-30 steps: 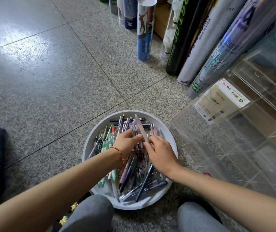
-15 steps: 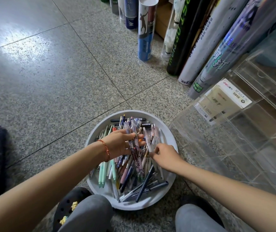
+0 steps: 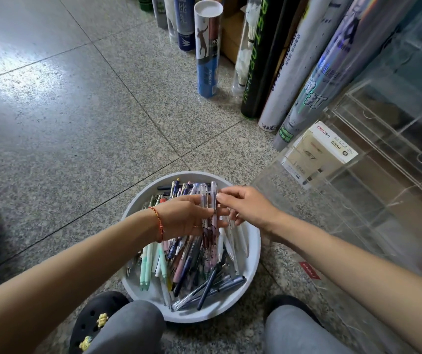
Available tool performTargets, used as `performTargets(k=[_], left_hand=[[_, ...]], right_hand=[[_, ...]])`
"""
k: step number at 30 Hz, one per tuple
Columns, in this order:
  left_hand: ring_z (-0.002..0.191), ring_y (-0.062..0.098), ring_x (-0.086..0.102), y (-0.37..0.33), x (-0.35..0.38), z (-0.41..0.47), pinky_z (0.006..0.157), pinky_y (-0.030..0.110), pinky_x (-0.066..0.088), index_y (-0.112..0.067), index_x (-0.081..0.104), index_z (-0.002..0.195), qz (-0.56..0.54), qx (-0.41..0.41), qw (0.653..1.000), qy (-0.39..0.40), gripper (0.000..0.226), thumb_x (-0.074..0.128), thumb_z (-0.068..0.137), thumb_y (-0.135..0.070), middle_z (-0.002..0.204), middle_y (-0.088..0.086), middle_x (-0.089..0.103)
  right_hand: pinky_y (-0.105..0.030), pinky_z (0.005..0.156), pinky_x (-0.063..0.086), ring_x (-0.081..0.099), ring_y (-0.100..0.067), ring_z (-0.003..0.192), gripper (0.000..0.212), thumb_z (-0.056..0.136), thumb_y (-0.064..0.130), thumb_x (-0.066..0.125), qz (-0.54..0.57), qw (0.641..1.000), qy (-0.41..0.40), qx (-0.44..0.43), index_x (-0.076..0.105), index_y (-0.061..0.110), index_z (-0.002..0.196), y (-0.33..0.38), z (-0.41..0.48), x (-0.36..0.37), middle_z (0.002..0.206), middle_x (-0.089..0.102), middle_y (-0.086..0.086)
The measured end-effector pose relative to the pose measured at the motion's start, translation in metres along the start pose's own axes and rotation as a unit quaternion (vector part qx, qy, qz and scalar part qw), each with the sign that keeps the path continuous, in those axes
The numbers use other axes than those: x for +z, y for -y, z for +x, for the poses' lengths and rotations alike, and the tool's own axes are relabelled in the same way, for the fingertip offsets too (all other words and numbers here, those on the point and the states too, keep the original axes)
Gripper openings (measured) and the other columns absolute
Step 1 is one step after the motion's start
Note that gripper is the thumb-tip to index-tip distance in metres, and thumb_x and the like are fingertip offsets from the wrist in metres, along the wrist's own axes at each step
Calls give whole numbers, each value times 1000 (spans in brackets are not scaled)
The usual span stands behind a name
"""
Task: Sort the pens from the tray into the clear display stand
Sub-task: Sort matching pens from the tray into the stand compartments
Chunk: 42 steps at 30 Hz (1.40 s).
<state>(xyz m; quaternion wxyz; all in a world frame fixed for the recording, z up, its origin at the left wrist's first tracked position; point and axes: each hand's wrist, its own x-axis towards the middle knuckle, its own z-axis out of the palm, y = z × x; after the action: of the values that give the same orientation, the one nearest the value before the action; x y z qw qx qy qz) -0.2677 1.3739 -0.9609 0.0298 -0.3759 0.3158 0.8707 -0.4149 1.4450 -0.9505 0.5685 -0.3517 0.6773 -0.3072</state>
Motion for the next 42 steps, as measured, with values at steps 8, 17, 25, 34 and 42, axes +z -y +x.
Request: performTargets(k=[8,17,25,34,42], left_hand=[[93,24,69,-39,32,-14,89,43,51,-2,50,120,44,10,995,92,33,33,92,2,107,11,69],[80,21,70,-91,123,-44,83,40,52,1,53,108,198,54,972,116,28,30,94,5,99,9,67],[84,23,70,-147,231,-73,81,38,54,6,50,113,276,118,944,139,28,29,95,5,106,16,63],[92,25,69,-162,302,-85,87,38,53,2,52,111,291,129,915,246,24,36,93,1,102,15,68],[87,21,69,-171,342,-79,81,32,57,9,47,121,326,195,902,206,29,42,95,-3,106,17,66]], right_hand=[[-13,42,33,51,2,51,33,87,26,63,34,999,-32,-9,61,13,117,26,-22,-25,76,61,6],[-19,44,29,39,-2,41,11,81,23,69,42,990,-116,-73,60,17,83,87,-87,-77,68,56,3],[-16,46,47,56,-10,54,22,84,12,66,74,974,-162,-139,62,0,102,155,-178,-146,73,61,-6],[-14,40,43,50,-3,42,8,86,8,63,77,962,-191,-178,59,7,94,176,-244,-190,65,56,-3],[-14,40,41,50,-5,44,9,90,10,58,66,938,-268,-212,57,7,81,186,-271,-218,62,58,-4]])
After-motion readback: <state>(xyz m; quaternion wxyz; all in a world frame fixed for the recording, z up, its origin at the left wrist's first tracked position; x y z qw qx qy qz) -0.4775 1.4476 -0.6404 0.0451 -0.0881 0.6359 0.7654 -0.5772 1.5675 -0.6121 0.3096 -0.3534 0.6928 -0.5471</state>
